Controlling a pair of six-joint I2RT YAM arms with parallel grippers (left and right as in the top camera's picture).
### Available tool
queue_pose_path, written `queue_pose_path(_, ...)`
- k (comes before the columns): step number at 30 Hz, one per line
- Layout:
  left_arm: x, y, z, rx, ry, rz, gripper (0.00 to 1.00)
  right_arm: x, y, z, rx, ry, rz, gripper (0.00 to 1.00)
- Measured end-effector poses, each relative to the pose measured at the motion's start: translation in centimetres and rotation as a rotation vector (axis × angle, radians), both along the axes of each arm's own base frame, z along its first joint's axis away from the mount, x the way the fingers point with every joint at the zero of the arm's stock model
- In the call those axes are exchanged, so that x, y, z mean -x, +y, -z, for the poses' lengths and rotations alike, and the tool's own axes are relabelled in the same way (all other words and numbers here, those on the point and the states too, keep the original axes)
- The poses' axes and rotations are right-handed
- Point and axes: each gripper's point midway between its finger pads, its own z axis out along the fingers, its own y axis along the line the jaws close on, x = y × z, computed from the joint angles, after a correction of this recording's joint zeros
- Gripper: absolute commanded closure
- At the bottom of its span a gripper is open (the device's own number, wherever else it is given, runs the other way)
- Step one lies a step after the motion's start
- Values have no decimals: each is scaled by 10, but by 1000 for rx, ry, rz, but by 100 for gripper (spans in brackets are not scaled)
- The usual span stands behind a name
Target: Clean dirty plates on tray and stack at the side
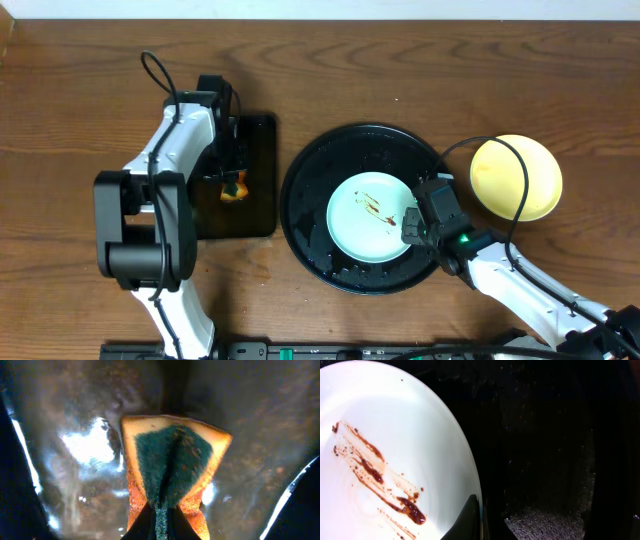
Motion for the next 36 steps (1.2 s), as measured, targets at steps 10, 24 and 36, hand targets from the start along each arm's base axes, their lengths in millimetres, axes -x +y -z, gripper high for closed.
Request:
queue_pose_path(10,-17,2,-94,-2,-299,-24,93,1,0,0,1,3,0,99)
queue_pose_path(24,-20,11,-180,-29,-585,-85,93,2,-1,1,6,8,1,99)
queue_pose_path(36,-3,17,-235,-42,-751,-99,93,2,-2,1,9,9,2,99)
